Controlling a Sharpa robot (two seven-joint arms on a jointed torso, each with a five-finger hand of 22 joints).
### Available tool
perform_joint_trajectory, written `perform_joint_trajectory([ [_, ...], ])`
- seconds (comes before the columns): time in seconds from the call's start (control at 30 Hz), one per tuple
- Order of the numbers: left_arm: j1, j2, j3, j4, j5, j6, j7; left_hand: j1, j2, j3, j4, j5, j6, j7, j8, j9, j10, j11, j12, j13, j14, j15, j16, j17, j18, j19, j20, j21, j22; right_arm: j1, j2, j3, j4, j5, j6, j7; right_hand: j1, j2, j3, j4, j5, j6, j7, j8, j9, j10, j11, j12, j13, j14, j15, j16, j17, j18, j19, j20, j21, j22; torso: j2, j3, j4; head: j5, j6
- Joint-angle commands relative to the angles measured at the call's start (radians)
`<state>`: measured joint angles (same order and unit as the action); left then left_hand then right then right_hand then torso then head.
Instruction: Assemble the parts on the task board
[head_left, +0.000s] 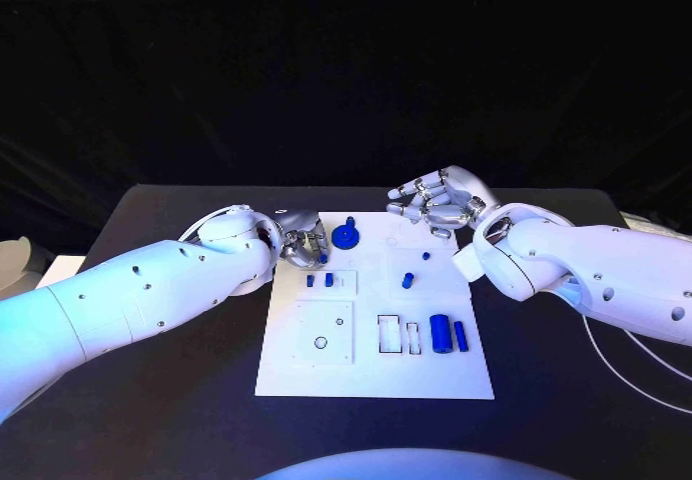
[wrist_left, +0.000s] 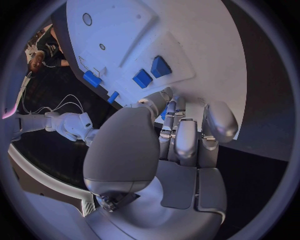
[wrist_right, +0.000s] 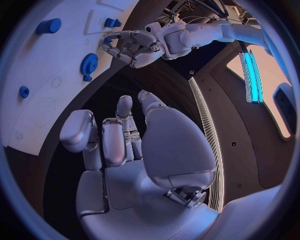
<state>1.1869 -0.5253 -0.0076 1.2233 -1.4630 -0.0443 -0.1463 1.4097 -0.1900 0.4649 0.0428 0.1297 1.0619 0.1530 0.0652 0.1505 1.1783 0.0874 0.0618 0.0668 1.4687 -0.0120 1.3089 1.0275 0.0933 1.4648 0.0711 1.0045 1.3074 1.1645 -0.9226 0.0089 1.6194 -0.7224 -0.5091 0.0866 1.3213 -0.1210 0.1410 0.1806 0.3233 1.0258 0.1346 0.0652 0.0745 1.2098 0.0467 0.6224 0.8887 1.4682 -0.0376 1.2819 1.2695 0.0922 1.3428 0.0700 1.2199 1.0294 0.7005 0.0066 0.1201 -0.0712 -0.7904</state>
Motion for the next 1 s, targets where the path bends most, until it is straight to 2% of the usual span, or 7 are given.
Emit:
perform_joint_trajectory([
  [0.03,-0.002,0.002,-0.001,-0.001,-0.006,0.027,-0.013,-0.012,-0.001,-0.001,-0.005,-0.002,-0.013,0.002,-0.004,-0.007,-0.017,0.004,-0.003,-0.003,0.009,0.009,-0.004,-0.006,-0.006,0.05,0.009,-0.007,0.063,0.0,0.0,0.0,0.001,-0.007,0.011,0.009,0.002,0.01,-0.006,0.002,0.006,0.003,-0.002,0.004,0.002,-0.006,-0.004,0.003,-0.001,0.034,0.004,-0.004,0.0,0.014,0.005,0.0,-0.004,-0.001,0.0,-0.0006,0.0006,0.001,-0.001],
  [0.4,-0.002,-0.008,-0.001,0.001,-0.004,0.024,-0.02,-0.015,-0.007,-0.014,-0.02,-0.002,-0.087,0.015,-0.004,-0.046,-0.084,0.017,-0.001,-0.004,0.005,0.02,-0.006,-0.027,-0.002,0.048,0.019,-0.033,0.053,0.0,-0.002,0.0,-0.009,-0.029,0.03,-0.011,0.013,0.014,-0.005,-0.003,0.0,0.002,-0.002,0.004,0.001,-0.032,-0.004,-0.039,-0.033,0.03,0.004,-0.016,-0.009,0.017,-0.001,0.0,-0.016,-0.017,-0.001,-0.0005,0.0005,0.002,-0.001],
  [0.63,0.001,-0.068,0.002,0.04,0.048,0.003,0.003,0.001,0.004,-0.03,-0.04,0.001,-0.107,0.017,-0.002,-0.066,-0.133,0.023,-0.001,-0.005,0.004,0.024,0.001,-0.027,-0.001,0.047,0.025,-0.042,0.049,0.002,-0.017,0.002,-0.059,-0.237,0.138,-0.093,0.096,0.014,0.062,-0.033,-0.048,0.011,0.026,0.005,0.002,-0.158,0.023,-0.316,-0.282,0.007,0.031,-0.094,-0.079,0.03,-0.032,0.016,-0.078,-0.098,-0.005,-0.0003,0.0019,0.001,0.002],
  [0.7,0.004,-0.093,0.003,0.059,0.084,-0.056,0.037,0.008,0.014,-0.025,-0.044,0.002,-0.088,0.017,0.007,-0.066,-0.127,0.023,0.004,-0.003,0.008,0.024,0.014,-0.002,0.007,0.039,0.026,-0.092,0.031,0.002,-0.024,0.003,-0.072,-0.321,0.166,-0.113,0.116,0.006,0.092,-0.045,-0.058,0.027,0.016,0.006,0.004,-0.15,0.031,-0.388,-0.376,0.017,0.036,-0.081,-0.069,0.033,-0.019,0.015,-0.065,-0.084,-0.005,-0.0008,0.0025,-0.001,0.004],
  [0.8,0.006,-0.136,0.005,0.092,0.197,-0.208,0.137,0.01,0.041,-0.002,-0.039,0.003,-0.027,0.02,0.036,-0.059,-0.078,0.021,0.026,0.002,-0.027,0.023,-0.037,-0.093,0.031,0.005,0.029,-0.254,-0.027,0.003,-0.035,0.005,-0.082,-0.476,0.211,-0.147,0.136,-0.005,0.123,-0.064,-0.062,0.05,0.007,0.009,0.006,-0.126,0.025,-0.435,-0.457,0.027,0.027,-0.053,-0.045,0.024,-0.004,0.017,-0.044,-0.056,-0.007,-0.0003,0.004,-0.004,0.007],
  [0.9,0.007,-0.165,0.005,0.113,0.39,-0.298,0.228,0.025,0.055,0.027,-0.043,0.003,-0.021,0.02,0.037,-0.063,-0.053,0.017,0.036,0.001,-0.064,0.019,-0.086,-0.174,0.047,-0.026,0.028,-0.363,-0.067,0.003,-0.041,0.005,-0.083,-0.61,0.241,-0.176,0.134,-0.014,0.139,-0.069,-0.071,0.062,0.001,0.007,0.006,-0.101,0.022,-0.461,-0.515,0.038,0.024,-0.025,-0.021,0.02,0.008,0.016,-0.027,-0.034,-0.008,-0.0008,0.0058,-0.011,0.013],
  [1.0,0.007,-0.195,0.002,0.137,0.72,-0.345,0.327,0.031,0.061,0.048,-0.046,0.003,-0.011,0.026,0.04,-0.067,-0.03,0.017,0.047,0.003,-0.115,0.02,-0.152,-0.277,0.067,-0.069,0.029,-0.505,-0.12,0.002,-0.044,0.006,-0.076,-0.762,0.271,-0.217,0.128,-0.02,0.155,-0.07,-0.104,0.076,-0.007,0.005,0.007,-0.076,0.019,-0.485,-0.572,0.044,0.024,-0.012,-0.011,0.017,0.017,0.016,-0.013,-0.016,-0.008,0.0,0.0032,-0.015,0.017],
])
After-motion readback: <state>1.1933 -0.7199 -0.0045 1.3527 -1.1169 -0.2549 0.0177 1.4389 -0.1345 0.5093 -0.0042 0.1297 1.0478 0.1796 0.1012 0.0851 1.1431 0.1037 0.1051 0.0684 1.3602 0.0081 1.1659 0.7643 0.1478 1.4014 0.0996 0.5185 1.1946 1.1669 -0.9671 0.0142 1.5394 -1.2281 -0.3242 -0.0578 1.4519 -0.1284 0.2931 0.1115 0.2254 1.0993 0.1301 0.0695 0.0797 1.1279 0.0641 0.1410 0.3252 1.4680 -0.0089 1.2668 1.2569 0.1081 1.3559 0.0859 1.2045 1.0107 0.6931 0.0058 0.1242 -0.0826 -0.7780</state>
